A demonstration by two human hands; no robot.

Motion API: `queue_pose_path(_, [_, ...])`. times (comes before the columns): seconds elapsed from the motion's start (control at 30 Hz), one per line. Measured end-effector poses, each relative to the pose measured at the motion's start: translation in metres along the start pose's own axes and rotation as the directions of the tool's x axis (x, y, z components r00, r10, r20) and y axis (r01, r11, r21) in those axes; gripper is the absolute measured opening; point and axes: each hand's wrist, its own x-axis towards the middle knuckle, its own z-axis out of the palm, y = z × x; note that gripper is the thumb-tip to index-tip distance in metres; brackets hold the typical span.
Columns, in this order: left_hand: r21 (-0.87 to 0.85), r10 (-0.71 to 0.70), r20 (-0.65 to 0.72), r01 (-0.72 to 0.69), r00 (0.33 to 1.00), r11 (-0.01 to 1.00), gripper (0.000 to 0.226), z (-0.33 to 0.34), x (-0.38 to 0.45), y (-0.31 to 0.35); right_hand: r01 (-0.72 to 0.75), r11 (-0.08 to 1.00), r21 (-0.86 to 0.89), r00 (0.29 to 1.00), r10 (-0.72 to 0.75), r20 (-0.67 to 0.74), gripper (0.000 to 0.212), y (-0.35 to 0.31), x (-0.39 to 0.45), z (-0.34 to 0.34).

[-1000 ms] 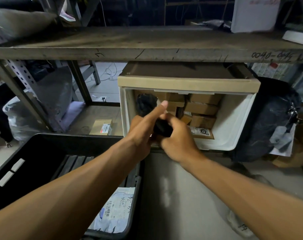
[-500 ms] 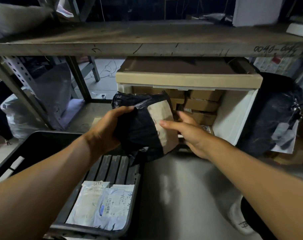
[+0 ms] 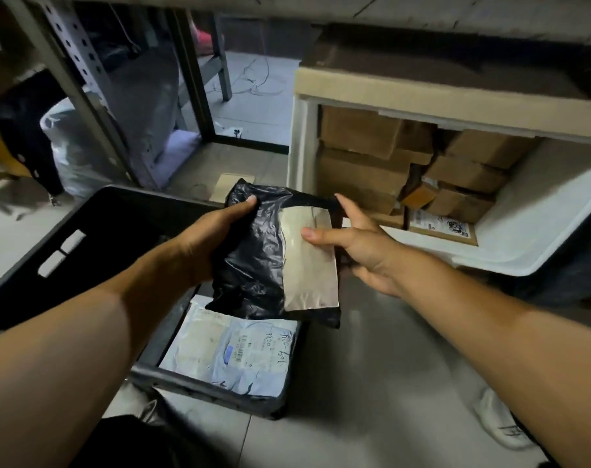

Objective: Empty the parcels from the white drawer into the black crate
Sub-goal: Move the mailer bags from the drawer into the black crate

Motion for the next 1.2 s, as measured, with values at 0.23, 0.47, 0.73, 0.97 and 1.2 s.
queue_pose_path(0.23, [0.15,0.003,-0.2,0.027,0.98,0.988,0.039,-0.061,0.028,-0.035,-0.097,0.952,-0.291,0.995,0.099,-0.006,0.127,0.041,0.048,0.062])
queue_pose_path(0.47, [0.184,0.048,-0.246,-0.002,0.968,0.983,0.058,-0.104,0.05,-0.069,-0.112,0.893,-0.436,0.99,0.138,0.028,0.109,0.069,0.084,0.095])
queue_pose_path(0.73, [0.551,-0.262,-0.115,0.281,0.958,0.786,0.033,-0.112,0.064,-0.131,-0.097,0.42,-0.902,0.893,0.437,0.108,0.057,0.125,0.09,0.105])
queue_pose_path(0.97, [0.717,-0.376,-0.089,0.321,0.923,0.619,0.026,-0.117,0.071,-0.138,0.042,0.15,-0.988,0.86,0.498,0.112,0.073,0.13,0.1,0.108])
queue_pose_path(1.2, [0.713,-0.418,0.002,0.292,0.909,0.638,0.035,-0.108,0.064,-0.126,0.183,-0.105,-0.978,0.839,0.535,0.099,0.04,0.131,0.094,0.106])
